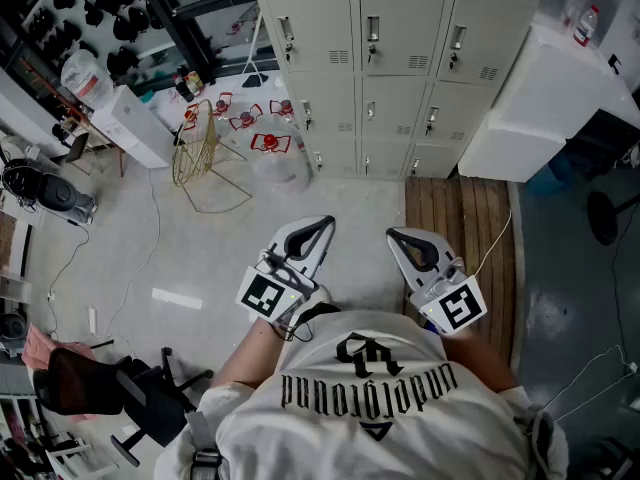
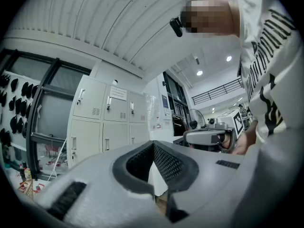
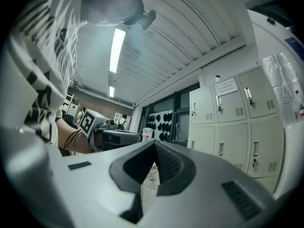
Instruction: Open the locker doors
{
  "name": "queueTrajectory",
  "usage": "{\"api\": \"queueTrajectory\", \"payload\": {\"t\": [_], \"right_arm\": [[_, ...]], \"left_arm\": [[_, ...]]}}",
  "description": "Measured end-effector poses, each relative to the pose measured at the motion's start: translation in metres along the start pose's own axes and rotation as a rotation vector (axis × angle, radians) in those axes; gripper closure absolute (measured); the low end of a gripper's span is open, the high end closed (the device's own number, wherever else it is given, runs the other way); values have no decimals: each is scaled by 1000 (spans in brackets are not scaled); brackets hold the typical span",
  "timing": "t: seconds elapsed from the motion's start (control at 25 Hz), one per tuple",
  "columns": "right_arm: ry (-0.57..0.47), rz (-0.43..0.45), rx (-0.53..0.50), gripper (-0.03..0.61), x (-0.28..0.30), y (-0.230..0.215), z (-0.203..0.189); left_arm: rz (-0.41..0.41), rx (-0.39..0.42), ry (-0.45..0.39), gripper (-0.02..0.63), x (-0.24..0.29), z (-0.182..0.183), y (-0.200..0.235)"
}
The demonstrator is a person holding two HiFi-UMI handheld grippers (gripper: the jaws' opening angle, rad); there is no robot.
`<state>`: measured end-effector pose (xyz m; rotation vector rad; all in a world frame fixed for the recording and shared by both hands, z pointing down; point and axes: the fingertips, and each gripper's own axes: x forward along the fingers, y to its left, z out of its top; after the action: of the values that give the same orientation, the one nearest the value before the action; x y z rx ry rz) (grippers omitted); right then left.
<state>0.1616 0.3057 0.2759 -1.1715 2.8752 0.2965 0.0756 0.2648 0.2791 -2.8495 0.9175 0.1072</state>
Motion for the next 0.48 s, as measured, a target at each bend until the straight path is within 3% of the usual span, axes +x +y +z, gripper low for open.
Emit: {"api": "queueTrajectory", "payload": {"t": [0.16,0.36,0.48], "right_arm": [[-4,-3,4,574,-3,0,0],[0,-4,9,574,-5,-1,0],[-3,0,12,574,-5,1,-1]], "left_arm": [[8,-5,35,607,-3,-8,-2],[1,-26,7,607,0,1,-7],[4,0,0,607,-2,0,-4]]}}
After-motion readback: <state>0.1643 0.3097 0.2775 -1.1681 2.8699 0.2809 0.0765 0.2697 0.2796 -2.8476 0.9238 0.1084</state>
